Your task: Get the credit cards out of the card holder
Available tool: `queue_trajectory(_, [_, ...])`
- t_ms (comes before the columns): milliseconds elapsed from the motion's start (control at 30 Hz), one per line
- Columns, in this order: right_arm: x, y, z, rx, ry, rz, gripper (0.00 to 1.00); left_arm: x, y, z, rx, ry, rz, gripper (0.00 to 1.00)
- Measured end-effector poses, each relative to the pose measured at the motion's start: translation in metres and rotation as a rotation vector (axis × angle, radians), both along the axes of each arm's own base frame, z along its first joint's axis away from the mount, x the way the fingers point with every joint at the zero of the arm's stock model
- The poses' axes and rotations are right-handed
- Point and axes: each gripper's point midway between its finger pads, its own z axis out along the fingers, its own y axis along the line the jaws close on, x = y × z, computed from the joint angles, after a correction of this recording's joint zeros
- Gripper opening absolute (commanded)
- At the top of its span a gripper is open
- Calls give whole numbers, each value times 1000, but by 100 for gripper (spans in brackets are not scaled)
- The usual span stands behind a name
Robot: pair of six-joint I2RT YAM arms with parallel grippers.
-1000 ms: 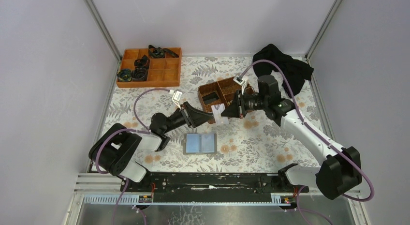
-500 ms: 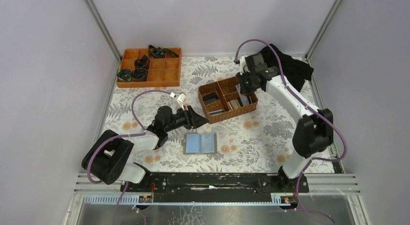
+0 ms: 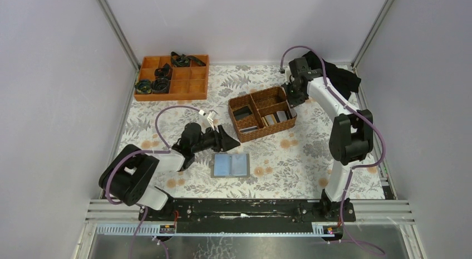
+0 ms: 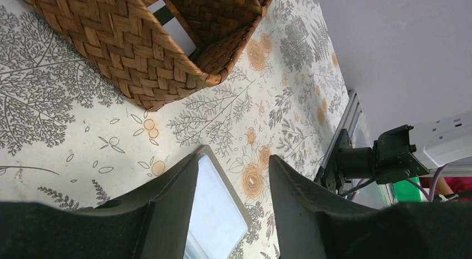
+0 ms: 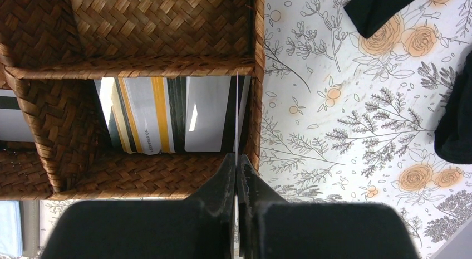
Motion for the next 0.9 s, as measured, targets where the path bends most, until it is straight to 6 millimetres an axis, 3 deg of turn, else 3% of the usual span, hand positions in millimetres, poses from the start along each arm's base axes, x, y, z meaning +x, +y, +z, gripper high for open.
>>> queue_trajectory(233, [7, 4, -2, 4, 16, 10, 0, -3, -1, -11, 10, 32, -17, 57])
queue_trajectory(900, [7, 12, -10, 38, 41, 27, 0, -1, -1, -10, -6, 22, -28, 57])
